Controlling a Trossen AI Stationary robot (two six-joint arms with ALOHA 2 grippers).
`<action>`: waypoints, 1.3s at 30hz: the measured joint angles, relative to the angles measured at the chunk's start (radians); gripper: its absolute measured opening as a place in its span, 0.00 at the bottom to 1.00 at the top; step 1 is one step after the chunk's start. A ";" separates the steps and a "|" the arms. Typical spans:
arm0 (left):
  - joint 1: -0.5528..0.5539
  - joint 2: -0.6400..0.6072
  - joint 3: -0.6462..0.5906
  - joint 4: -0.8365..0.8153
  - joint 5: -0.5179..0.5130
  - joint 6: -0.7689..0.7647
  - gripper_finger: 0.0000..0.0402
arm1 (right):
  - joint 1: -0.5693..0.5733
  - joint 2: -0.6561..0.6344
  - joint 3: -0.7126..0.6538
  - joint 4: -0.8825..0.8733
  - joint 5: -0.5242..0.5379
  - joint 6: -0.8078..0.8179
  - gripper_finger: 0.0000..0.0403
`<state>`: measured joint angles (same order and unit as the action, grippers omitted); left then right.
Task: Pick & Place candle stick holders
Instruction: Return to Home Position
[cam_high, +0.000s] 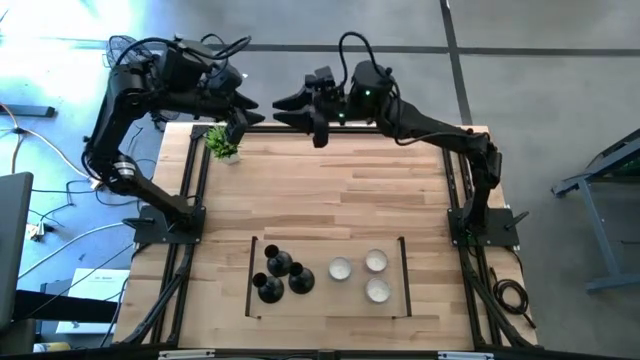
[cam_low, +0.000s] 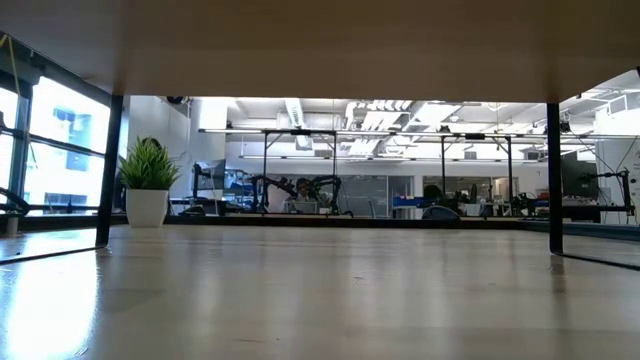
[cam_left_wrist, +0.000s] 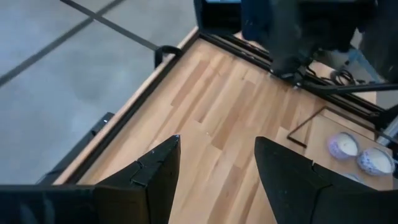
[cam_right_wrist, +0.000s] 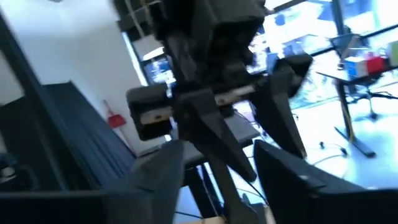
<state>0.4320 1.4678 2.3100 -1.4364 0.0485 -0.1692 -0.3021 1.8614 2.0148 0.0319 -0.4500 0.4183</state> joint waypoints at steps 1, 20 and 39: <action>0.000 0.005 0.000 0.000 0.009 0.000 0.51 | -0.007 0.000 0.000 0.011 -0.019 0.000 0.40; 0.000 0.065 0.000 0.147 0.039 0.193 0.14 | -0.162 -0.179 -0.002 -0.049 -0.249 -0.090 0.01; 0.000 -0.331 0.000 0.127 -0.188 0.311 0.00 | -0.356 -0.711 0.001 -0.920 0.074 -0.636 0.00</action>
<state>0.4320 1.1367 2.3100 -1.3095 -0.1393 0.1421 -0.6577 1.1501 2.0154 -0.8881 -0.3764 -0.2176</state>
